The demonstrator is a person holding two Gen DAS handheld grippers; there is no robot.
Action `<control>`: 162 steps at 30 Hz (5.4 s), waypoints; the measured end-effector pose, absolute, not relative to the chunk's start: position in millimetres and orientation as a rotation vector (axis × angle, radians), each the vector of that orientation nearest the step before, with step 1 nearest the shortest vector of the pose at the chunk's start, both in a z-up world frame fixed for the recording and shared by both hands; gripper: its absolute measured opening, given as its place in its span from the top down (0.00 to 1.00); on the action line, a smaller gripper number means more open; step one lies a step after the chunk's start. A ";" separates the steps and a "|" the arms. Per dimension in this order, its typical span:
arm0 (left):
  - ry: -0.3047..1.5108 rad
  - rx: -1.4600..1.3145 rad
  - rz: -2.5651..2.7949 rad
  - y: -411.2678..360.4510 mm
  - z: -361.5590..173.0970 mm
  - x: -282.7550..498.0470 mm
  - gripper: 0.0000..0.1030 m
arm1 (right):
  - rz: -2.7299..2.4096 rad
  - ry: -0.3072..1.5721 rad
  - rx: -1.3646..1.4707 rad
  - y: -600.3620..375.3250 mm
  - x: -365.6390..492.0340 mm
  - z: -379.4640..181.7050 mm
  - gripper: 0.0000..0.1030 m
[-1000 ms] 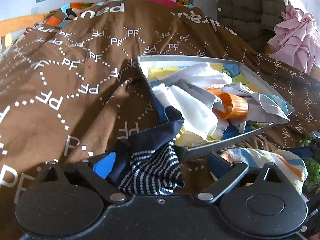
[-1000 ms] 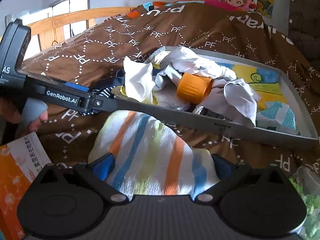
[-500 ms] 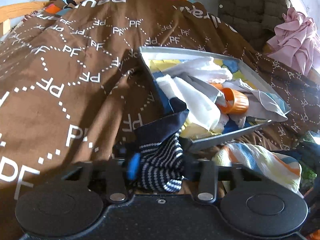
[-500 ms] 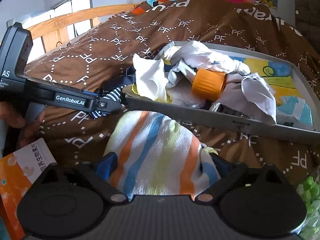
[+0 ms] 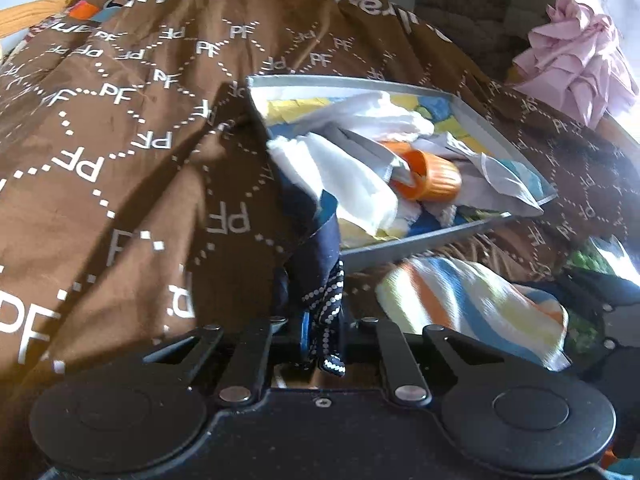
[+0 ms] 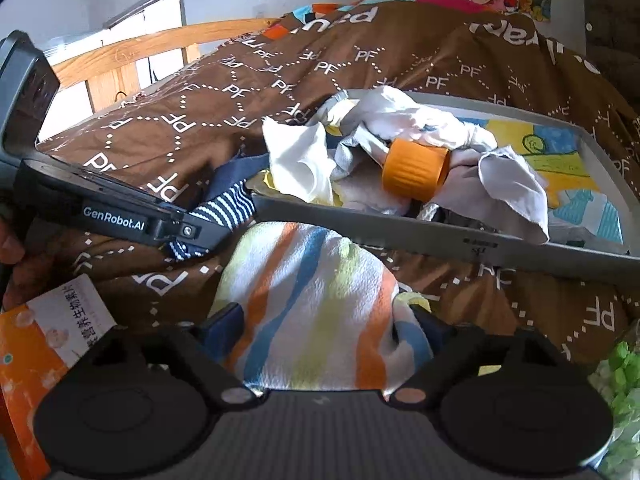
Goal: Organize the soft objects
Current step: 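Grasp the navy striped sock with the left gripper while the right gripper grasps the striped towel, then lift the sock and towel and carry both over the grey tray, then lower the sock and towel into the tray and open both grippers, then raise both open tools up and back from the tray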
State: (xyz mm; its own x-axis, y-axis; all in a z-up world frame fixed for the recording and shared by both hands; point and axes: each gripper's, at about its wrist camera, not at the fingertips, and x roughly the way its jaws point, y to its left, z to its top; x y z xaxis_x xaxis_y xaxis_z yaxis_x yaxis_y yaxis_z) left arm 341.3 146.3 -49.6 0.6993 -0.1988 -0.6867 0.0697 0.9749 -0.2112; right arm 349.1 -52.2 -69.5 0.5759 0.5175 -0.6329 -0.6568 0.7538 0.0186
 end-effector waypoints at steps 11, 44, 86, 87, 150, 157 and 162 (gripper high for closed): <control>0.819 -0.112 -0.258 117.9 -44.2 330.6 0.89 | 0.757 0.588 -0.225 -56.0 337.9 -69.2 0.48; 0.454 -0.074 -0.142 83.7 -0.6 356.2 0.89 | 0.596 0.381 -0.368 -74.0 371.2 15.1 0.73; 0.472 -0.206 -0.043 57.1 -45.8 465.0 0.86 | 0.333 0.640 -0.246 -80.9 539.6 -9.1 0.69; 0.473 -0.206 -0.045 56.9 -46.6 464.9 0.86 | 0.332 0.637 -0.246 -81.0 539.2 -9.7 0.68; 0.474 -0.242 0.099 74.6 6.3 427.6 0.01 | 0.213 0.473 -0.130 -125.6 464.3 35.8 0.00; 0.469 -0.206 0.132 74.0 15.5 403.9 0.01 | 0.231 0.461 -0.116 -131.5 437.2 35.1 0.00; 0.458 -0.179 0.134 68.8 20.6 383.7 0.01 | 0.259 0.432 -0.175 -132.8 414.7 32.5 0.00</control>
State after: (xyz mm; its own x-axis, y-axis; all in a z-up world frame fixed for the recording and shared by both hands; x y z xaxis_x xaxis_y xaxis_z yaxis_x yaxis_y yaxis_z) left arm 383.7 68.8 20.6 0.8888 0.0880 -0.4498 -0.1680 0.9756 -0.1412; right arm 414.7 -132.8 32.5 0.8760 0.2101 -0.4341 -0.2839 0.9523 -0.1120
